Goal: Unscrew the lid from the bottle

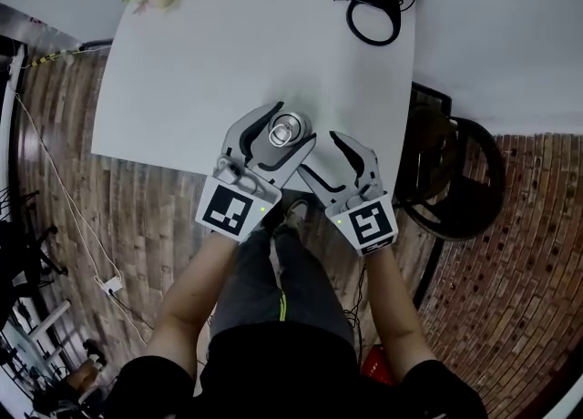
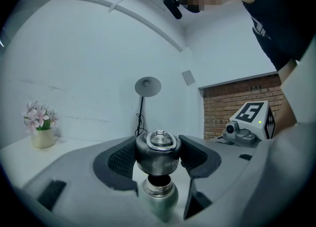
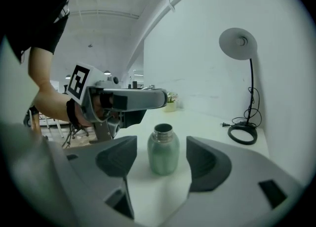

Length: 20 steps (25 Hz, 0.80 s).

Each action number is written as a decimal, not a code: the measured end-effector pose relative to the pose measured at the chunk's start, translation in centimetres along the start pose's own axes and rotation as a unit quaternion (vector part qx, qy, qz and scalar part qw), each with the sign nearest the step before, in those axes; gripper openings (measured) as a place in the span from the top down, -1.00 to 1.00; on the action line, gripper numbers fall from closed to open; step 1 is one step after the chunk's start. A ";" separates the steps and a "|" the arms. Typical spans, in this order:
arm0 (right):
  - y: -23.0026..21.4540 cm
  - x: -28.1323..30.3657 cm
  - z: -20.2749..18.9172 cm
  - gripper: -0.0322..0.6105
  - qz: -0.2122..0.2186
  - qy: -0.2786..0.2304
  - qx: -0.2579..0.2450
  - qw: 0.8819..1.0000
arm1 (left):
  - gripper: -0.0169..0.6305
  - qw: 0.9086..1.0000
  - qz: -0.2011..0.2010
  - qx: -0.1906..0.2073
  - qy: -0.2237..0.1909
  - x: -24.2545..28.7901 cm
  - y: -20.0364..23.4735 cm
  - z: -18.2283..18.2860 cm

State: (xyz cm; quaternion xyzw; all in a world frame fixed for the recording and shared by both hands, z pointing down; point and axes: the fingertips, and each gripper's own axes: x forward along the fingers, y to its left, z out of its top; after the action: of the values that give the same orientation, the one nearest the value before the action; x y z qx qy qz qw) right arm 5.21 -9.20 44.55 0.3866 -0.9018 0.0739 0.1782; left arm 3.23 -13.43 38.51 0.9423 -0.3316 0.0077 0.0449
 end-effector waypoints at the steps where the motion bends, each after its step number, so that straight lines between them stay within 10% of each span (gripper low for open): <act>1: 0.2 -0.3 0.2 -0.09 -0.003 0.001 0.000 1.000 | 0.10 1.000 0.001 0.000 -0.001 -0.3 -0.1 0.4; 20: -1.5 -9.1 6.4 0.78 -0.130 -0.050 0.049 0.989 | 0.10 0.997 0.056 0.037 -0.032 -9.4 0.7 10.1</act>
State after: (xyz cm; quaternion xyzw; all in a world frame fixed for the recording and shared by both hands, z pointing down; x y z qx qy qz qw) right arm 10.42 -5.82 35.16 0.5122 -0.8468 0.0749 0.1222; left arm -4.71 -9.00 28.10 0.9232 -0.3843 -0.0081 -0.0013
